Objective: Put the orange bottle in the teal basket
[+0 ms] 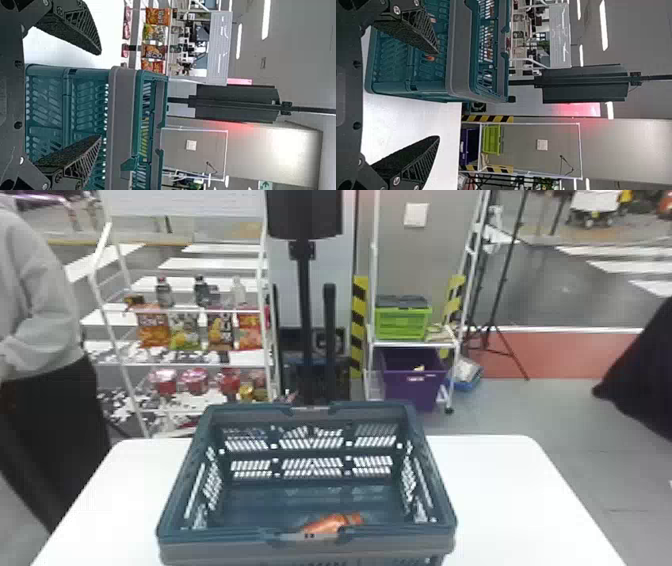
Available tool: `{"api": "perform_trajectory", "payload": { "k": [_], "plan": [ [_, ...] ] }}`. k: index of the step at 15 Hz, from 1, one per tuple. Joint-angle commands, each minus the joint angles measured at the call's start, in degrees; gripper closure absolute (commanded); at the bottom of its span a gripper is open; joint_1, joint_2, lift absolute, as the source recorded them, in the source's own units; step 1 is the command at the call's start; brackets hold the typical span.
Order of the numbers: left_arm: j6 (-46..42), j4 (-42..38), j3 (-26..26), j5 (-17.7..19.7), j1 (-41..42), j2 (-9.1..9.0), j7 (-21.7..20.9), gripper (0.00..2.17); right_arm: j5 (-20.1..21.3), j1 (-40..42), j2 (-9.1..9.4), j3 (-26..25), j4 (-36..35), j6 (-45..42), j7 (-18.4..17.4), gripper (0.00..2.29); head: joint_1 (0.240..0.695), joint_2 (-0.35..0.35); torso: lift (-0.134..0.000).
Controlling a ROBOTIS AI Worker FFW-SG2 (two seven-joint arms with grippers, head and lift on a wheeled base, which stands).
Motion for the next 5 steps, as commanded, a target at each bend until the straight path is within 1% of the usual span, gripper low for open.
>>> {"api": "perform_trajectory", "payload": {
  "k": [1,5],
  "plan": [
    [0.0,0.4,-0.01,-0.03,-0.29,-0.15,0.0,0.16,0.03,-0.25,-0.02,-0.02,0.3,0.16,0.0,0.13,0.499,0.0,0.0],
    [0.18,0.31,-0.88,-0.12,-0.64,-0.15,0.09,0.16,-0.06,-0.25,-0.1,-0.02,0.12,0.16,0.0,0.13,0.499,0.0,0.0]
  ]
}}
